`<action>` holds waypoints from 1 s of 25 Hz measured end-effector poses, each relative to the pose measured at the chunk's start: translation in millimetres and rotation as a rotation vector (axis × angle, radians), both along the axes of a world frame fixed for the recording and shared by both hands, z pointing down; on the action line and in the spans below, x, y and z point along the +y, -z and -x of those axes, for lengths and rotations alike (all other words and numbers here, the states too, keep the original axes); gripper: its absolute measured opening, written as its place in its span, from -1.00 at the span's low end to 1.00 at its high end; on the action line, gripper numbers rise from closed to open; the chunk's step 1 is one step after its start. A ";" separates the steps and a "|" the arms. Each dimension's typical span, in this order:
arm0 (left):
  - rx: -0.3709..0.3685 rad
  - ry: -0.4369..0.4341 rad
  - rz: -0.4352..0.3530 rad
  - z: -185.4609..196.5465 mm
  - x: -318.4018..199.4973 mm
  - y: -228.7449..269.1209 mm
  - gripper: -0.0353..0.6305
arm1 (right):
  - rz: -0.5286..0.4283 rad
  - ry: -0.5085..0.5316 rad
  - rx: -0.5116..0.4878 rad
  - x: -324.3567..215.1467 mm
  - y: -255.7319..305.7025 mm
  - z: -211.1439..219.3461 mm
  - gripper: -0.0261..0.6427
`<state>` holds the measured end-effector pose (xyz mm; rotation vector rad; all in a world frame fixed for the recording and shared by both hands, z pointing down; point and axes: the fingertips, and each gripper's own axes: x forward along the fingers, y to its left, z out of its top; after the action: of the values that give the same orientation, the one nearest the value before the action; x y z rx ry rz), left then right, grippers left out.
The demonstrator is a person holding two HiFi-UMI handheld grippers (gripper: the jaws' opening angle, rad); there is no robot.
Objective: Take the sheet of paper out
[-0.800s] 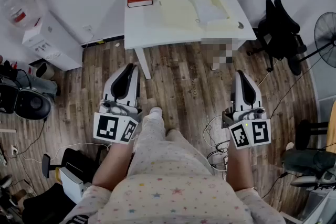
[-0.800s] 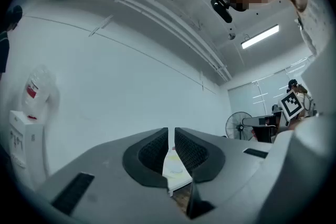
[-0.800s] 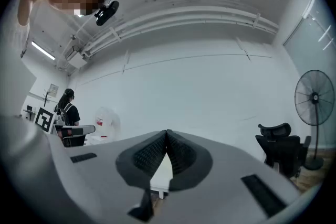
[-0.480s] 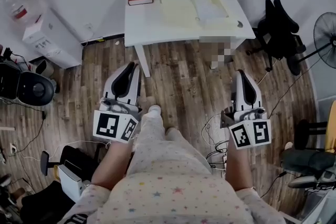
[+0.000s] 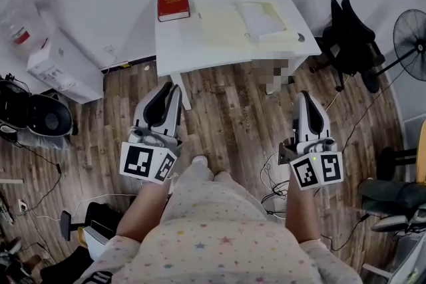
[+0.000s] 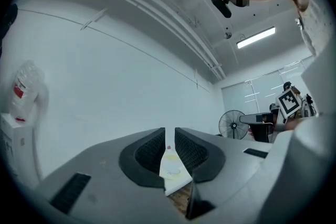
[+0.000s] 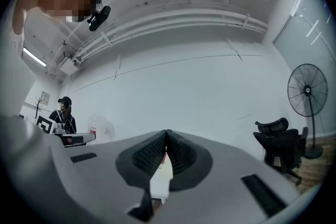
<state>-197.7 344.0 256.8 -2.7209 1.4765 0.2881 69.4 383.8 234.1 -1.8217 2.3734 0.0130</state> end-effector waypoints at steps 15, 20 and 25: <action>0.021 -0.007 0.057 43.7 -88.9 -14.5 -0.06 | 0.083 -0.033 -0.004 -87.6 -23.1 53.5 0.16; 0.020 -0.003 0.078 55.5 -100.7 -23.4 -0.06 | 0.124 -0.024 -0.008 -95.4 -37.3 65.7 0.17; 0.030 0.019 0.093 60.3 -115.5 -28.6 -0.06 | 0.131 -0.031 -0.007 -105.9 -35.9 60.5 0.17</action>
<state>-258.0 228.5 285.3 -2.7846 1.5604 0.2676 8.8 277.9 270.0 -1.9120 2.3926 -0.1490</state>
